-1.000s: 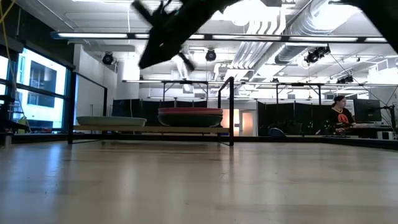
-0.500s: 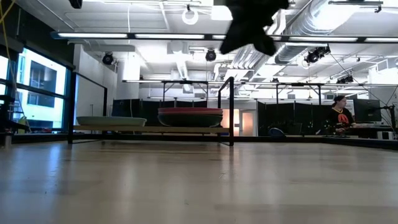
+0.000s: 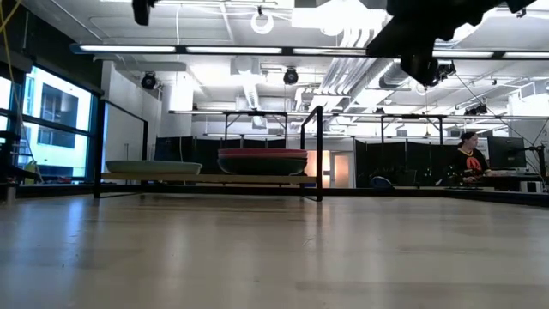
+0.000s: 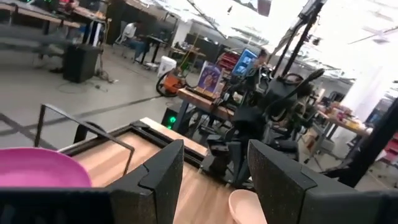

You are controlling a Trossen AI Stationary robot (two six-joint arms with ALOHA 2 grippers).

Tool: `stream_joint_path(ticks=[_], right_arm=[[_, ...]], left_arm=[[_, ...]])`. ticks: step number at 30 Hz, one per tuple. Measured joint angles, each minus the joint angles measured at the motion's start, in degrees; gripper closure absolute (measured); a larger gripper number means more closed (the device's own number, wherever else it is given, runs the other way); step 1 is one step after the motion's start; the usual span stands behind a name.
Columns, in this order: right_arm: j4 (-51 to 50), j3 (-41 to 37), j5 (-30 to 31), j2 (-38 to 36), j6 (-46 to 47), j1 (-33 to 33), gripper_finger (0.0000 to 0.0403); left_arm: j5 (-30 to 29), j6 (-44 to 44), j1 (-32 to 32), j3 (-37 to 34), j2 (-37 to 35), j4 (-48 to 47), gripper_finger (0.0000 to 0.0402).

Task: Place and stack plates onto a shelf
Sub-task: Stack the light orange plate on top of the green plate on the shelf

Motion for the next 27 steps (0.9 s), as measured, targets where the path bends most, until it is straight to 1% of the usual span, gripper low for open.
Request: stream_joint_path(ticks=[3, 6, 11, 13, 15, 19, 21, 24, 27], right_arm=[[-0.3, -0.3, -2.9, -2.1, -1.8, -0.6, 0.0403], [-0.5, -0.2, -4.6, -3.2, -1.0, -0.7, 0.0403], [-1.9, 1.2, -4.8, -2.1, 2.2, 1.9, 0.0403], [-7.1, 1.7, -7.2, -0.5, 4.9, 3.4, 0.0403], [-13.7, 2.1, -11.4, 2.2, 8.0, 5.3, 0.0403], [-27.0, 2.1, -19.7, 8.5, 13.6, 10.1, 0.0403], [-32.9, 2.1, -22.6, 11.9, 15.0, 12.7, 0.0403], [-40.6, 2.1, -22.6, 16.1, 18.1, 15.7, 0.0403], [-42.5, 2.1, -19.8, 19.6, 20.8, 16.7, 0.0403]], left_arm=[[0.3, -1.7, 0.8, 0.0, 3.2, 3.8, 0.0234], [2.1, -0.4, 1.6, 0.0, 4.7, 7.3, 0.0234], [2.6, 1.3, 3.2, 0.0, 4.4, 7.0, 0.0234], [3.5, 1.3, 3.8, 0.0, 3.9, 6.6, 0.0234], [4.7, 1.3, 4.2, 0.1, 3.4, 5.1, 0.0234], [4.8, 1.3, 4.6, 0.1, 2.7, 3.3, 0.0234], [4.8, 1.3, 4.6, 0.1, 2.4, 3.5, 0.0234], [4.8, 1.3, 4.6, 0.1, 2.2, 3.6, 0.0234], [4.8, 1.3, 4.6, 0.1, 1.9, 3.5, 0.0234]])
